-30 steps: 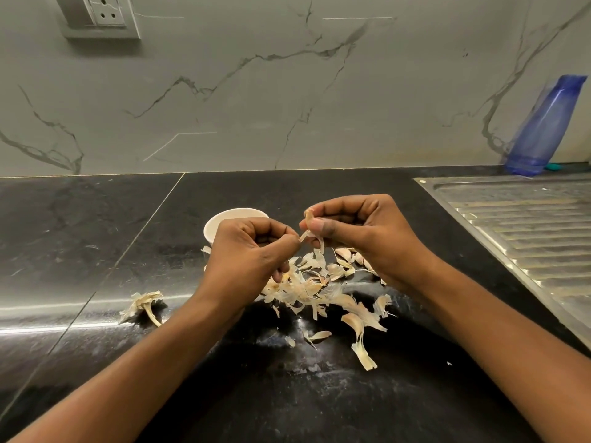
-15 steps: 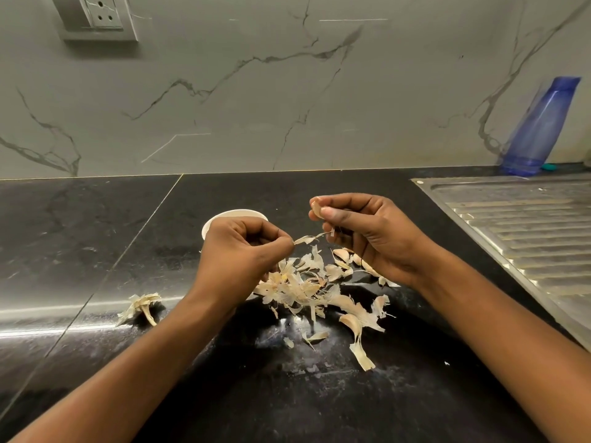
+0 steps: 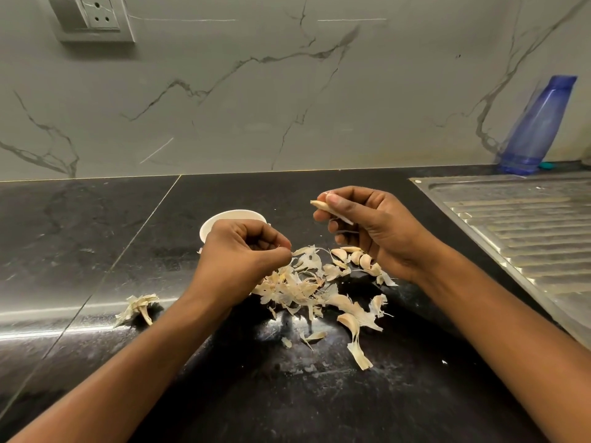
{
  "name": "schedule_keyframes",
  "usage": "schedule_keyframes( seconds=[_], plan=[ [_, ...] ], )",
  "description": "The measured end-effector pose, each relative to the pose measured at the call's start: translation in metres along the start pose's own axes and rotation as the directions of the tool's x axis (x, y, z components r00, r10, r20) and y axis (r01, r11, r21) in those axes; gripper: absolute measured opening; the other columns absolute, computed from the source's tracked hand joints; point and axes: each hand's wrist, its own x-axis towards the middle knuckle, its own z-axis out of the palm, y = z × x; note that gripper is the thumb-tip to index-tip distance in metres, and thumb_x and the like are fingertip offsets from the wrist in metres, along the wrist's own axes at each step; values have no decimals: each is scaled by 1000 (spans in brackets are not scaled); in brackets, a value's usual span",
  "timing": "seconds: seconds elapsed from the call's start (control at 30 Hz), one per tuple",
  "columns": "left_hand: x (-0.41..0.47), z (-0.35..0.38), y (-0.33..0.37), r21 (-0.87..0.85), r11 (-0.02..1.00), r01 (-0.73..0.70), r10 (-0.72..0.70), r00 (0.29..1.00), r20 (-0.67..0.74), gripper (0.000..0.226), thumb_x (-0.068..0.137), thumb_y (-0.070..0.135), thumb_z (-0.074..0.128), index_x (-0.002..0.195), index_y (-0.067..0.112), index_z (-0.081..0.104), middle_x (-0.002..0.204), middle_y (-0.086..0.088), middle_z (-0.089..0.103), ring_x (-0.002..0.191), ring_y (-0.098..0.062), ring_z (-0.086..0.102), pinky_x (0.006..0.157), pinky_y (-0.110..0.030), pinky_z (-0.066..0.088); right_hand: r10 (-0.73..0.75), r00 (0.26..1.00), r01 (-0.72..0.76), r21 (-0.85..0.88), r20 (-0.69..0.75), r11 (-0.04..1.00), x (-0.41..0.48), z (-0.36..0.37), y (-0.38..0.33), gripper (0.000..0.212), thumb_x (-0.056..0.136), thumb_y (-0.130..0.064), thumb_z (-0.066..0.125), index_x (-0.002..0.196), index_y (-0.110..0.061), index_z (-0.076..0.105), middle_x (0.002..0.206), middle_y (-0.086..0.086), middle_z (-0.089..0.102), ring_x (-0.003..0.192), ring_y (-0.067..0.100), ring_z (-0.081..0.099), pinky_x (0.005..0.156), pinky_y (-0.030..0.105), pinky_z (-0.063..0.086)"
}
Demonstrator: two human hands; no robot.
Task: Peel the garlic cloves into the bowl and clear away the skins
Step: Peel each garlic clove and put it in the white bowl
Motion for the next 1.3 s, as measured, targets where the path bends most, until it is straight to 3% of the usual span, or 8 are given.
schedule_keyframes(
  seconds=[0.2, 0.3, 0.4, 0.63, 0.7, 0.77, 0.9, 1.3],
  plan=[
    [1, 0, 1, -135, 991, -19, 27, 998, 55, 21, 90, -9, 70, 91, 7, 84, 66, -11, 68, 55, -15, 54, 50, -22, 46, 16, 995, -4, -118, 98, 993, -2, 3, 4, 29, 87, -23, 77, 112, -7, 78, 106, 16, 79, 82, 16, 69, 73, 28, 56],
    [2, 0, 1, -264, 963, 46, -22, 996, 91, 15, 91, -6, 69, 93, 1, 82, 78, -19, 71, 61, -19, 57, 52, -24, 49, 24, 991, -3, -157, 129, 988, -2, 4, 6, 27, 87, -24, 78, 110, -10, 80, 105, 16, 79, 84, 20, 68, 72, 28, 56],
    [4, -1, -1, -328, 938, 111, -73, 989, 128, 9, 91, 2, 73, 92, -1, 82, 80, -17, 72, 64, -21, 60, 54, -24, 51, 20, 987, 9, -177, 161, 984, -2, 4, 8, 25, 88, -23, 78, 109, -11, 81, 105, 16, 79, 88, 24, 67, 74, 31, 57],
    [5, -2, -2, -373, 909, 186, -123, 975, 186, 19, 76, 14, 79, 88, -2, 81, 76, -13, 70, 61, -17, 58, 52, -21, 51, -22, 983, 61, -207, 183, 976, -2, 4, 9, 22, 89, -21, 78, 107, -11, 82, 106, 20, 77, 89, 28, 65, 79, 39, 56],
    [5, -1, -2, -377, 903, 204, -141, 972, 186, 16, 79, 9, 79, 89, -4, 80, 76, -14, 69, 60, -16, 58, 51, -21, 50, -41, 980, 86, -228, 194, 970, -2, 4, 10, 21, 90, -20, 78, 108, -9, 82, 105, 21, 77, 88, 30, 65, 78, 40, 56],
    [5, 1, -2, -370, 905, 210, -155, 972, 174, 7, 86, 1, 76, 87, -5, 79, 75, -14, 67, 59, -16, 56, 51, -21, 49, -54, 977, 106, -246, 207, 963, -3, 4, 9, 23, 90, -20, 78, 109, -7, 81, 101, 18, 79, 85, 30, 65, 77, 37, 57],
    [4, 3, -3, -343, 919, 196, -158, 978, 135, 11, 90, -6, 70, 82, -5, 77, 68, -12, 63, 55, -15, 52, 48, -20, 45, -81, 971, 142, -268, 226, 953, -3, 7, 10, 24, 90, -19, 77, 109, -5, 80, 93, 10, 80, 79, 21, 68, 73, 27, 60],
    [4, 3, -3, -305, 933, 189, -158, 980, 124, 12, 90, -6, 67, 80, -6, 74, 60, -11, 56, 49, -16, 46, 46, -21, 41, -106, 956, 227, -464, 273, 856, -8, 7, 5, 20, 91, -23, 80, 109, -13, 81, 96, -1, 81, 84, 10, 72, 75, 22, 58]
  ],
)
